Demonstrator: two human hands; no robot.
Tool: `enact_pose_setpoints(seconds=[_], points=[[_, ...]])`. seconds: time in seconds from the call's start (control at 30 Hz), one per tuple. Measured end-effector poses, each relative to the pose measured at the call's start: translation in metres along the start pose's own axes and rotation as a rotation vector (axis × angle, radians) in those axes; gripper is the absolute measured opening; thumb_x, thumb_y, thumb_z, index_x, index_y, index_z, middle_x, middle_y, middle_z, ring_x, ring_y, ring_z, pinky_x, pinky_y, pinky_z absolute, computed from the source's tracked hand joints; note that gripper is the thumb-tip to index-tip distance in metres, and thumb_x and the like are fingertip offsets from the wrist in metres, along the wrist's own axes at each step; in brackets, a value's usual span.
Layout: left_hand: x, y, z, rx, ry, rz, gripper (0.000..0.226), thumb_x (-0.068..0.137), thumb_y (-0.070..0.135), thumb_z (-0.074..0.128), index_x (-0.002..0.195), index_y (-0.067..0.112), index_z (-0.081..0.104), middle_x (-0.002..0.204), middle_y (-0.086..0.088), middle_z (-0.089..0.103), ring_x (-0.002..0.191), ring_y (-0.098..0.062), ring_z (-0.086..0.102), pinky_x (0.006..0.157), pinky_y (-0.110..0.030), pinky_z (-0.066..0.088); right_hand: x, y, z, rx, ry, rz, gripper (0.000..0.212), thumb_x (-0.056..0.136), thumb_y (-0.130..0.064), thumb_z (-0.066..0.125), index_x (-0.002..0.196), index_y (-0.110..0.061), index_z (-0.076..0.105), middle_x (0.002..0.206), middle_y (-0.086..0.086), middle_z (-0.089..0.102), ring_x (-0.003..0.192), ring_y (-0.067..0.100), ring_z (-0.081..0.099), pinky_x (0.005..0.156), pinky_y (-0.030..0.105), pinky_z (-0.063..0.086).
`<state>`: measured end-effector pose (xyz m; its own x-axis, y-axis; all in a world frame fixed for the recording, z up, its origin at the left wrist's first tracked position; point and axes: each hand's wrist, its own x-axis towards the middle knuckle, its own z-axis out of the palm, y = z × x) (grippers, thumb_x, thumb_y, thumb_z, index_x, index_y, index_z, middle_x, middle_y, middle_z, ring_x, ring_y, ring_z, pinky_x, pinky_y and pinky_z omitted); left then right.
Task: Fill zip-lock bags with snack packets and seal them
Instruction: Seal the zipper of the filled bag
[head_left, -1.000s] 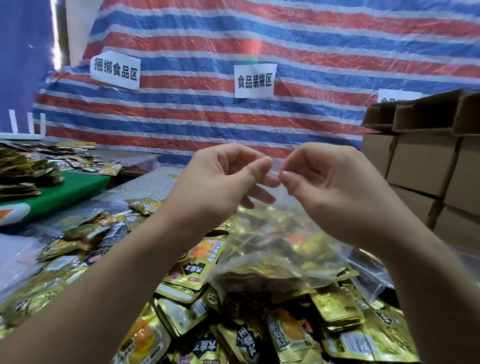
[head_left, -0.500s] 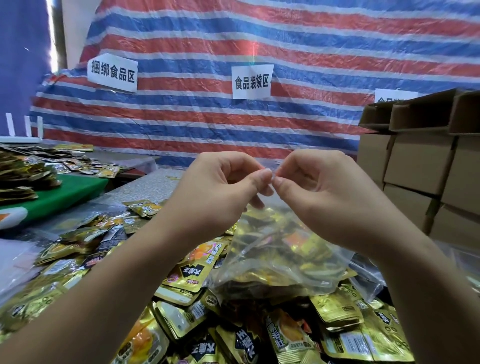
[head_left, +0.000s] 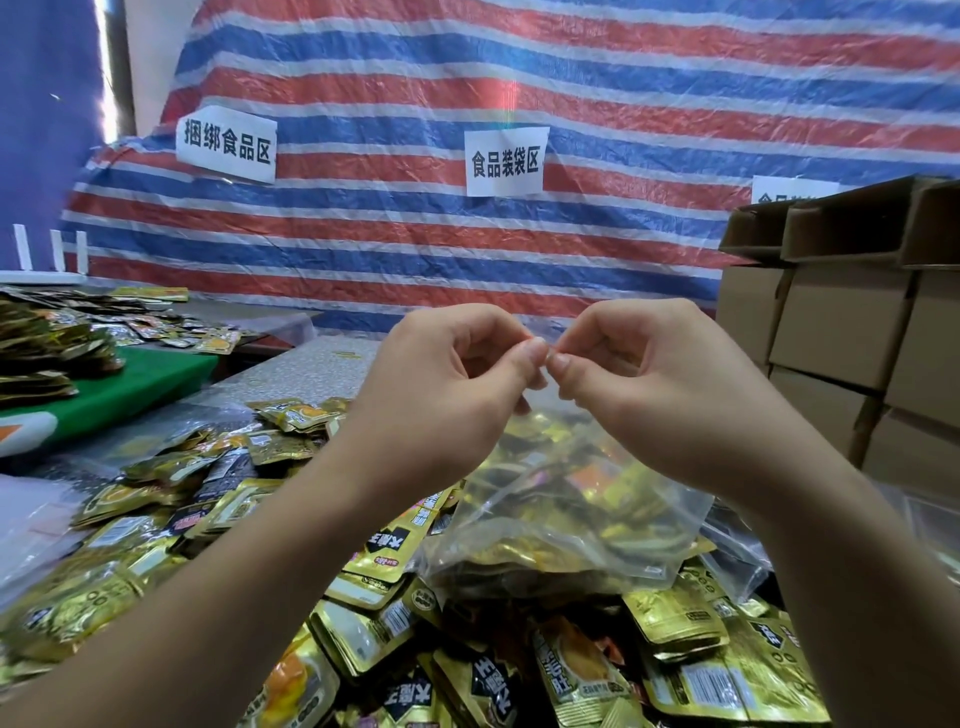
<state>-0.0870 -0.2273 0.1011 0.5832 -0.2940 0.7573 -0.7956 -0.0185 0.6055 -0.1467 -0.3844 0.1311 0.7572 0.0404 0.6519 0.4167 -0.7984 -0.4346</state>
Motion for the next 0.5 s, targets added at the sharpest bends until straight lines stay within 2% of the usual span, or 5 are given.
enact_pose_setpoints(seconds=[0.1, 0.3, 0.4, 0.5], points=[[-0.001, -0.001, 0.004, -0.01, 0.048, -0.013, 0.015, 0.093, 0.015, 0.066, 0.079, 0.015, 0.073, 0.071, 0.004, 0.072, 0.06, -0.007, 0.066, 0.055, -0.014, 0.047, 0.0, 0.0, -0.001, -0.015, -0.003, 0.01, 0.015, 0.091, -0.031, 0.068, 0.076, -0.028, 0.07, 0.072, -0.01, 0.071, 0.067, 0.007, 0.066, 0.065, 0.035, 0.058], [-0.001, -0.002, 0.0, -0.025, 0.194, -0.02, 0.019, 0.092, 0.015, 0.066, 0.075, 0.018, 0.072, 0.071, 0.003, 0.072, 0.062, -0.009, 0.065, 0.059, -0.019, 0.053, 0.001, -0.001, -0.001, -0.033, 0.026, 0.015, 0.016, 0.09, -0.033, 0.069, 0.075, -0.027, 0.069, 0.075, -0.01, 0.072, 0.072, 0.008, 0.068, 0.073, 0.04, 0.058], [0.002, -0.002, -0.005, -0.012, 0.297, 0.005, 0.018, 0.093, 0.015, 0.066, 0.075, 0.016, 0.072, 0.071, 0.001, 0.071, 0.063, -0.018, 0.065, 0.06, -0.033, 0.054, 0.001, 0.003, -0.006, -0.026, 0.035, 0.029, 0.016, 0.09, -0.032, 0.069, 0.075, -0.027, 0.071, 0.077, -0.014, 0.073, 0.078, 0.001, 0.069, 0.079, 0.035, 0.059], [0.004, -0.004, -0.01, 0.003, 0.386, 0.046, 0.017, 0.093, 0.016, 0.066, 0.077, 0.014, 0.072, 0.071, -0.005, 0.069, 0.064, -0.027, 0.062, 0.059, -0.044, 0.05, 0.002, 0.004, -0.009, -0.028, 0.049, 0.033, 0.015, 0.089, -0.032, 0.07, 0.075, -0.029, 0.071, 0.075, -0.019, 0.072, 0.078, -0.003, 0.068, 0.078, 0.027, 0.058]])
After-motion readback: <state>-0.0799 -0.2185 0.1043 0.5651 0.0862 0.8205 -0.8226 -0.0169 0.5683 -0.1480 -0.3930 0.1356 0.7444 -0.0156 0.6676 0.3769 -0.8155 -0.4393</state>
